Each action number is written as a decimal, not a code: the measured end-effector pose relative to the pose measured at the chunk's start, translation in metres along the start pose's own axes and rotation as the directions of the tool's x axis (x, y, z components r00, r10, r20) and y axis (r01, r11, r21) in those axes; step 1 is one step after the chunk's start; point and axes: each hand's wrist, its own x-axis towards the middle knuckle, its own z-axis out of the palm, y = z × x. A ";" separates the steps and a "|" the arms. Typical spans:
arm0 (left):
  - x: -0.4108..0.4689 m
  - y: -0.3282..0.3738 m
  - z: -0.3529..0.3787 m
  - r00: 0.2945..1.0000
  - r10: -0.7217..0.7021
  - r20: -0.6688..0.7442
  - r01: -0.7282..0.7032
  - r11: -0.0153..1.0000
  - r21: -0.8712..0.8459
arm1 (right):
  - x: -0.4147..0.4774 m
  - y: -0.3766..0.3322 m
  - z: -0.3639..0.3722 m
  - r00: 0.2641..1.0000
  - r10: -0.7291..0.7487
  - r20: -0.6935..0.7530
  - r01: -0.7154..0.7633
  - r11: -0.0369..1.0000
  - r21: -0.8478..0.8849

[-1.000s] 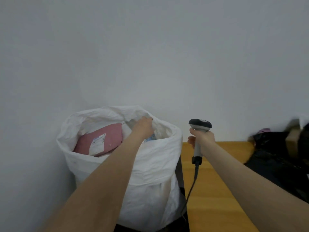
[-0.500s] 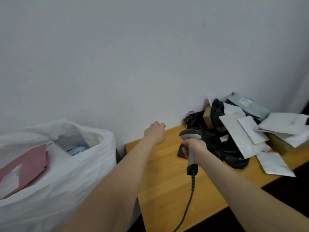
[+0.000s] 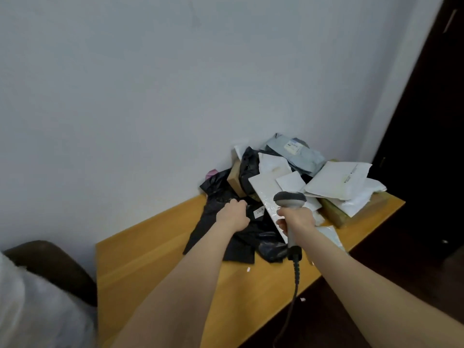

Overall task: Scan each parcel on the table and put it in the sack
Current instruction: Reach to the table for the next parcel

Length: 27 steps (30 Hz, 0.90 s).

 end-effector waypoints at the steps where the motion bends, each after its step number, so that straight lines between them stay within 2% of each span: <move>1: 0.010 0.011 0.005 1.000 -0.002 0.008 0.002 1.000 -0.029 | 0.013 -0.004 -0.008 1.000 -0.002 -0.015 0.002 1.000 -0.005; 10: 0.112 0.048 0.041 0.992 -0.093 0.087 0.119 0.925 -0.362 | 0.121 -0.032 -0.036 0.997 0.026 -0.076 -0.024 1.000 0.015; 13: 0.158 0.067 0.049 0.989 -0.053 0.135 0.104 0.908 -0.406 | 0.155 -0.044 -0.050 0.992 0.026 -0.128 -0.020 0.999 0.047; 16: 0.194 0.104 0.060 0.982 0.072 0.177 0.004 0.920 -0.393 | 0.184 -0.056 -0.074 0.976 0.024 -0.215 -0.004 0.996 0.091; 19: 0.211 0.149 0.075 0.955 0.235 0.181 -0.165 0.927 -0.336 | 0.210 -0.066 -0.108 0.956 0.041 -0.291 -0.011 0.994 0.106; 23: 0.220 0.202 0.101 0.900 0.428 0.083 -0.412 0.897 -0.159 | 0.243 -0.067 -0.153 0.913 0.080 -0.399 -0.024 0.989 0.143; 27: 0.220 0.239 0.131 0.853 0.522 0.018 -0.522 0.852 0.039 | 0.269 -0.060 -0.182 0.904 0.140 -0.403 -0.072 0.981 0.180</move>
